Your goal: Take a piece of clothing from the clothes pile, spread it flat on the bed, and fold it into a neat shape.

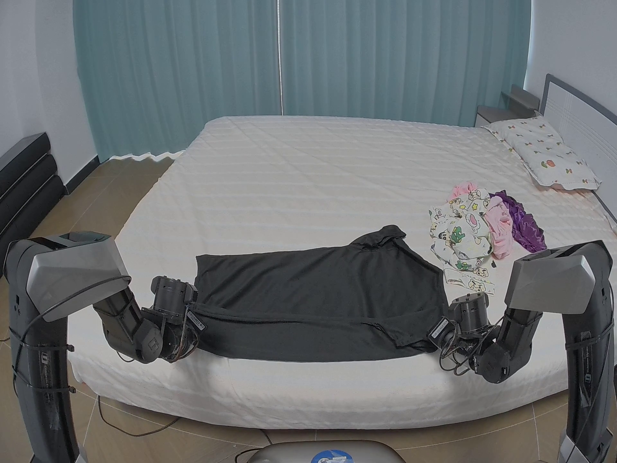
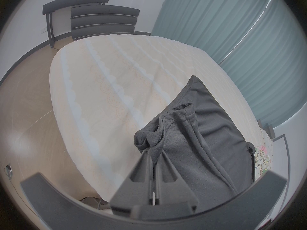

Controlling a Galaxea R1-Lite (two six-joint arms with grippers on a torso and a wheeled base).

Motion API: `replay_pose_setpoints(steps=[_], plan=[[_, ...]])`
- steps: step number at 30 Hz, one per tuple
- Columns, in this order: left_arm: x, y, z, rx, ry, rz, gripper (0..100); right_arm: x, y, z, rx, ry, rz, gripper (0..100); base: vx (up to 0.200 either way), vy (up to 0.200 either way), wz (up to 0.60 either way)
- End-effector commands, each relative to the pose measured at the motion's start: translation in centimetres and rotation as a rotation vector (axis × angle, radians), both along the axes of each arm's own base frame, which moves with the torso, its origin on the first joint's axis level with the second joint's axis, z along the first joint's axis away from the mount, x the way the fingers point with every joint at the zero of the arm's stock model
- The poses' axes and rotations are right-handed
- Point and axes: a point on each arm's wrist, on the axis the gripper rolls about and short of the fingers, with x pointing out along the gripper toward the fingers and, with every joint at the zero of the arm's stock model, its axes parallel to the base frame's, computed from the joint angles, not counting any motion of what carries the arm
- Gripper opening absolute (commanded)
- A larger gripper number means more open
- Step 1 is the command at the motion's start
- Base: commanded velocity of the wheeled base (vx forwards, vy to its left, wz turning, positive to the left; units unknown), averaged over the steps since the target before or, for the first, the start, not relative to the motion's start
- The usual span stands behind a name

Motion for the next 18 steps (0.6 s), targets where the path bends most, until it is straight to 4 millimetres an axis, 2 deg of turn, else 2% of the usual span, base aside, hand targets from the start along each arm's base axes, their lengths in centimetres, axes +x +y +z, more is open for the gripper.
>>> replay_pose_setpoints(steps=[1,5,18], plan=[[0.0,0.0,0.1,0.001,-0.002,0.001,0,-0.3,0.1,0.0,-0.007,-0.005,-0.003,0,0.0,0.0,0.0],[-0.1,0.0,0.5,0.0,-0.007,0.0,0,-1.0,0.0,0.3,-0.016,-0.008,-0.004,0,0.0,0.0,0.0],[-1.3,0.8,2.2,0.021,-0.016,-0.015,0,-3.5,-0.9,3.8,-0.029,-0.021,0.026,0,0.0,0.0,0.0]])
